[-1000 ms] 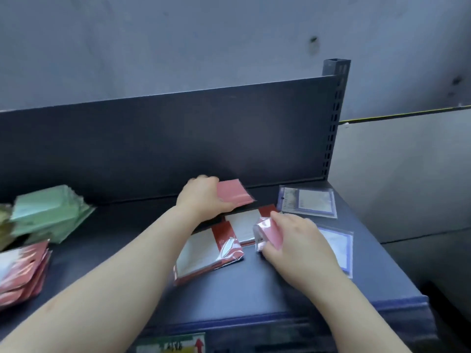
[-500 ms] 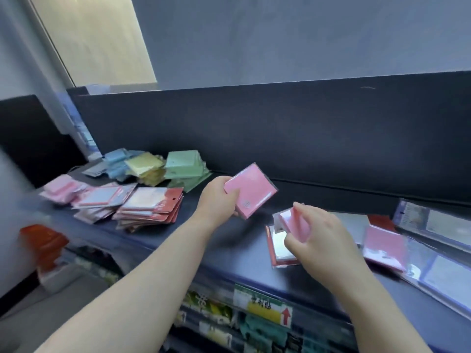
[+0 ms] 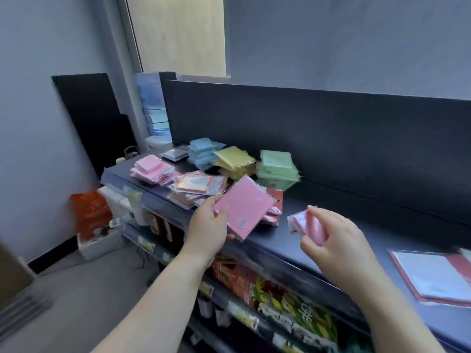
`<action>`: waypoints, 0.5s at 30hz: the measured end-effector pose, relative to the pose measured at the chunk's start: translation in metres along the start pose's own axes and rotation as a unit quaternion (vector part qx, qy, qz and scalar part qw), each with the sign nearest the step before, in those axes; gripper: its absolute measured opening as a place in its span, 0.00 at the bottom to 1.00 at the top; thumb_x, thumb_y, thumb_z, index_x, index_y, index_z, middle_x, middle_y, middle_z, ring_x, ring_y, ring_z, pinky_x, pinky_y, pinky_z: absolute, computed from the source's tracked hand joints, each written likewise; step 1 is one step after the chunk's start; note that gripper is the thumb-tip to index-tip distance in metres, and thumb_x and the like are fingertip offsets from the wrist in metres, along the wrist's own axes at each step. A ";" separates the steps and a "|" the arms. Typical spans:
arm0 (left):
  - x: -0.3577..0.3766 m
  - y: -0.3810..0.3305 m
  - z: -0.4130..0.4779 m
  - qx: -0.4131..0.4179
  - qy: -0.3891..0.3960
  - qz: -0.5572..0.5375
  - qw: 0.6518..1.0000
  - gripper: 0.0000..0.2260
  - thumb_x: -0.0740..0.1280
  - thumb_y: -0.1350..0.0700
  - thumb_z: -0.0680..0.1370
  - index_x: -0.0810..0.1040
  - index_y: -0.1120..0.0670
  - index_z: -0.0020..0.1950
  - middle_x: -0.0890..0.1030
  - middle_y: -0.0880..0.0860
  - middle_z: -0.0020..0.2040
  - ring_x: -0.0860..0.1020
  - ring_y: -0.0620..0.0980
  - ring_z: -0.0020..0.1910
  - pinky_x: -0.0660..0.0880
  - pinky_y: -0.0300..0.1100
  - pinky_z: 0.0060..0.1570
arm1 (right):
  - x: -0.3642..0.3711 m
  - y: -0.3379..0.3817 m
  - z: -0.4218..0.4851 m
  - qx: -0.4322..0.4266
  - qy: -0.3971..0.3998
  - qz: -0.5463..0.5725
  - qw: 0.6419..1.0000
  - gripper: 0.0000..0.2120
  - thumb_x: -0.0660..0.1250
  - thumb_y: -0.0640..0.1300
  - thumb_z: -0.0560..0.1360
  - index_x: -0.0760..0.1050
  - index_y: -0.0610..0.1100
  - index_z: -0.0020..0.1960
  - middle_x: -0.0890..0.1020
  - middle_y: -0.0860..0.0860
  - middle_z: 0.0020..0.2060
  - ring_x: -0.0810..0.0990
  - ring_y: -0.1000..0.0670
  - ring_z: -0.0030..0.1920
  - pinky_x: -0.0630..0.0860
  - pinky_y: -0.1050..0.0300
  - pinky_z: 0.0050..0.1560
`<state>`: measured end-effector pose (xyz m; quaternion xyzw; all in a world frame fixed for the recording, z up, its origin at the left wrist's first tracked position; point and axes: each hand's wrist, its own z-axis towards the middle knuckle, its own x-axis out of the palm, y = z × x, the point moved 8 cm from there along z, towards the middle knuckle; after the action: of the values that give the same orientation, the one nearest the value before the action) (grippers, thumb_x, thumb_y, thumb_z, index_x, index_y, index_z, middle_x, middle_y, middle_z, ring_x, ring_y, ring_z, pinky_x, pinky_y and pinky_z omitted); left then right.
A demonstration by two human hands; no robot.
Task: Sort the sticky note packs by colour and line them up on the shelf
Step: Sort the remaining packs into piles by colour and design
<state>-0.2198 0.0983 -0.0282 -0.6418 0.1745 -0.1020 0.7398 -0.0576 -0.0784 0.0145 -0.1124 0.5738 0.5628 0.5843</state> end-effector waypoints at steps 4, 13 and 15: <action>-0.092 0.013 0.023 0.004 -0.044 -0.027 0.999 0.09 0.60 0.59 0.81 0.75 0.47 0.56 0.83 0.51 0.48 0.81 0.51 0.41 0.75 0.42 0.33 | 0.050 0.074 0.020 -0.030 0.014 0.004 0.999 0.24 0.68 0.45 0.73 0.71 0.50 0.69 0.74 0.56 0.65 0.70 0.53 0.64 0.63 0.64 0.57; -0.236 0.052 0.065 -0.024 -0.099 -0.050 0.994 0.08 0.58 0.58 0.83 0.73 0.47 0.56 0.82 0.52 0.49 0.80 0.51 0.40 0.75 0.42 0.32 | 0.141 0.195 0.061 -0.078 0.050 0.014 0.996 0.27 0.68 0.46 0.73 0.68 0.49 0.72 0.74 0.54 0.65 0.70 0.56 0.57 0.63 0.64 0.58; -0.257 0.061 0.073 -0.026 -0.113 -0.053 0.992 0.09 0.58 0.58 0.83 0.73 0.49 0.59 0.82 0.52 0.50 0.80 0.51 0.41 0.75 0.43 0.33 | 0.155 0.210 0.073 -0.084 0.054 0.016 0.995 0.27 0.68 0.46 0.74 0.67 0.49 0.72 0.72 0.55 0.66 0.69 0.56 0.62 0.60 0.66 0.59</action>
<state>-0.4322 0.2708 -0.0471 -0.6769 0.0582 -0.0638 0.7310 -0.2286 0.1315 0.0222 -0.1824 0.5573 0.6109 0.5319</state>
